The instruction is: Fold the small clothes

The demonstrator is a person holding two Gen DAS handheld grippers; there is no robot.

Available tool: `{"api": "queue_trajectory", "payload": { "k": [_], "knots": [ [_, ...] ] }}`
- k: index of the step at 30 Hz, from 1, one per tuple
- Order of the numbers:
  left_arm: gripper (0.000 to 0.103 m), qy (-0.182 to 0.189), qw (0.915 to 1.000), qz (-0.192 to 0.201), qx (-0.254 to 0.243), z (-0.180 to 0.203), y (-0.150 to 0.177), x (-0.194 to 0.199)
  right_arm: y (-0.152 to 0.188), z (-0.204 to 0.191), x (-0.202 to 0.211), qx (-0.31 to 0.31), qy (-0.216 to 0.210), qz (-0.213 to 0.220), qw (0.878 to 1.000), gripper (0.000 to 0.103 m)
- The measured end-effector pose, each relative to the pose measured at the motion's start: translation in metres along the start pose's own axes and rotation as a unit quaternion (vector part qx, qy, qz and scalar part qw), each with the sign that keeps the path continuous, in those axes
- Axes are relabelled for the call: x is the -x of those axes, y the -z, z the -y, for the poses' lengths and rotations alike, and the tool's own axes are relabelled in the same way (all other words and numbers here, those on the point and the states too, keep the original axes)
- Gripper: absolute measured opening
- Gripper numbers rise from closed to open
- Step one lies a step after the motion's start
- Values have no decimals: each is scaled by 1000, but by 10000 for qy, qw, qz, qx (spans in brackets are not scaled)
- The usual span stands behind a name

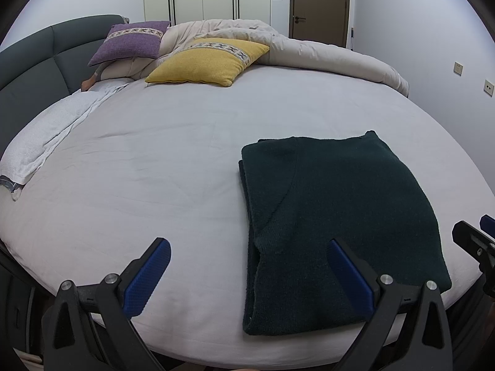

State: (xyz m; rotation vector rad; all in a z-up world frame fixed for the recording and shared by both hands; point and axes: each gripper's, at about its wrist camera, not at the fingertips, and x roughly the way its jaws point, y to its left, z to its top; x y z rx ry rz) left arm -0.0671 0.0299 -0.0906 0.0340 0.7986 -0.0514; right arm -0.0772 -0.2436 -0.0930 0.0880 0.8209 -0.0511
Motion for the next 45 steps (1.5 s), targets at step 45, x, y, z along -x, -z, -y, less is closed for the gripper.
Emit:
{"api": "queue_trajectory", "payload": {
  "k": [45],
  "knots": [
    [103,-27,10000,3,31,6,2,3,0,-4,2,-28,-6,27,10000,103]
  ]
}}
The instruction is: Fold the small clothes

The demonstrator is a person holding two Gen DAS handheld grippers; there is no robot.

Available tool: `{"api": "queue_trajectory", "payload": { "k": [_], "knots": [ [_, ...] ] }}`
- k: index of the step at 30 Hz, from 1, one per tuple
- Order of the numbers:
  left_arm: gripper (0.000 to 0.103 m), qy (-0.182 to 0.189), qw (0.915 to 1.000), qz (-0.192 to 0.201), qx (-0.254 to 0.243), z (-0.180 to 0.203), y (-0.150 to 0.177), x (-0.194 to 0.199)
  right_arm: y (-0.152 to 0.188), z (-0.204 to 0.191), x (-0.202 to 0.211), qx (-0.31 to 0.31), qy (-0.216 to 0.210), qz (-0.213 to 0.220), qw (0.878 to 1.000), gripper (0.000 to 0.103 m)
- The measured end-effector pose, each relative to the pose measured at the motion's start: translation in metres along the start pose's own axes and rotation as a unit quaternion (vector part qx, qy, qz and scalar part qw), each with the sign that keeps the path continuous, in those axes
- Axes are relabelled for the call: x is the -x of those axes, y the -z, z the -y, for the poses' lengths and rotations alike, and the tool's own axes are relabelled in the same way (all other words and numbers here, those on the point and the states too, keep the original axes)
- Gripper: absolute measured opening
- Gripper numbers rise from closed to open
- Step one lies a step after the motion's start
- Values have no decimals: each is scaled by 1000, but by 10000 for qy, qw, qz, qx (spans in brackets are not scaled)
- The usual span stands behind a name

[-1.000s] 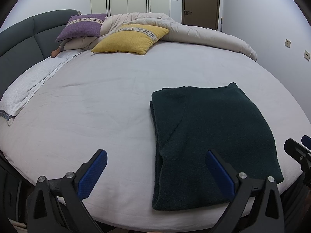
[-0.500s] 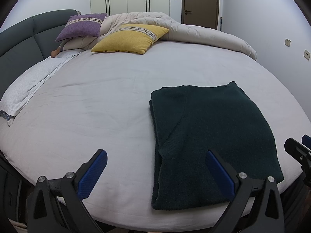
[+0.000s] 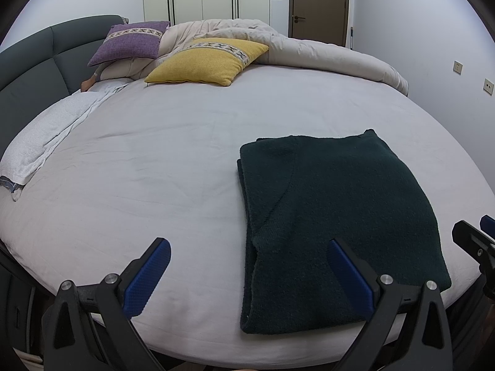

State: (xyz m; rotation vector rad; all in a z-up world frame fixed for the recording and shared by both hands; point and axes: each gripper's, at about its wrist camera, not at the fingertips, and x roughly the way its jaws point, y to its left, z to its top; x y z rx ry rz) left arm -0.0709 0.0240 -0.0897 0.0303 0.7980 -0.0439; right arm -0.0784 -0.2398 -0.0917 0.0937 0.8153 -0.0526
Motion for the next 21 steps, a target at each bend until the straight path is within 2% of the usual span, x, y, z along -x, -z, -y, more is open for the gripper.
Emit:
{"api": "queue_trajectory", "payload": {
  "k": [21],
  "knots": [
    [103,-1,10000,-5,6,1,1,0,2,-6,2,-23,8,-15,10000,103]
  ]
}}
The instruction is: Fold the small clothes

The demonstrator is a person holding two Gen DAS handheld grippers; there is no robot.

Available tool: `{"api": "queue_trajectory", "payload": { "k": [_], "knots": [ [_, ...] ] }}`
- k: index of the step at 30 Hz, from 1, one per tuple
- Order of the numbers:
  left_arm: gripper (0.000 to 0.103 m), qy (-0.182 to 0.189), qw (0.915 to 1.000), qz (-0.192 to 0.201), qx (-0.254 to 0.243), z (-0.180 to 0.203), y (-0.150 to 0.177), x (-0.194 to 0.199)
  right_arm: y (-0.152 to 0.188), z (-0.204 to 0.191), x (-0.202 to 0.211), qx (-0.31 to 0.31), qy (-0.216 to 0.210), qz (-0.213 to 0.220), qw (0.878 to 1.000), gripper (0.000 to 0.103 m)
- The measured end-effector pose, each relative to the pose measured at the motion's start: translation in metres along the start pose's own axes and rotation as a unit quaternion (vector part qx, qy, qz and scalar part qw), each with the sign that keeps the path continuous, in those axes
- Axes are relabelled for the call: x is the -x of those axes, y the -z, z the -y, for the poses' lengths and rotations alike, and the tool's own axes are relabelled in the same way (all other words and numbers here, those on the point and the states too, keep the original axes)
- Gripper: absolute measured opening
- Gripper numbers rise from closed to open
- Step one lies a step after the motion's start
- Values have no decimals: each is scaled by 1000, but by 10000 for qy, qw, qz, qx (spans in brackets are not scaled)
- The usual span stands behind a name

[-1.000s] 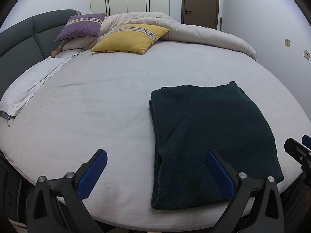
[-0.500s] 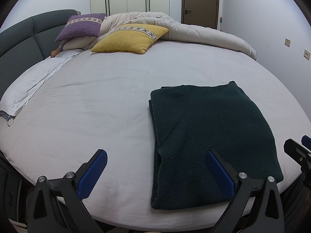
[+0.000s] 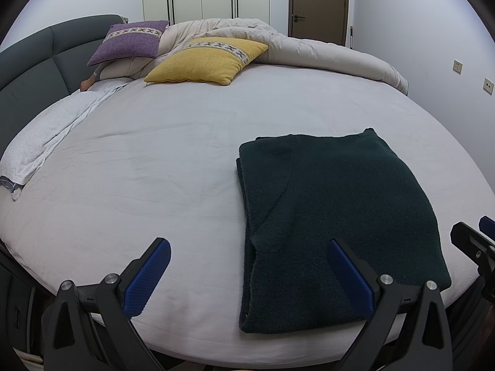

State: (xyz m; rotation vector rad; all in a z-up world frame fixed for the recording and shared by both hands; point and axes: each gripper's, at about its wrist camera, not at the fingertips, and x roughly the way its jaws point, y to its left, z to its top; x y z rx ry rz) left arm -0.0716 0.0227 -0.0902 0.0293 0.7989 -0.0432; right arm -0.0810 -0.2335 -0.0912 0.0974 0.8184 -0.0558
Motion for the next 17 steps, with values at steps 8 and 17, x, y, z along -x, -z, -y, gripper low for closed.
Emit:
{"api": "queue_trajectory", "payload": {
  "k": [8,17],
  "knots": [
    [103,-3,10000,1,-9,1,1,0,3,-4,3,-16,3,4,10000,103],
    [103,10,10000,39,-56,3,4,-2,6,-7,3,-41,-11,-15,10000,102]
  ]
}}
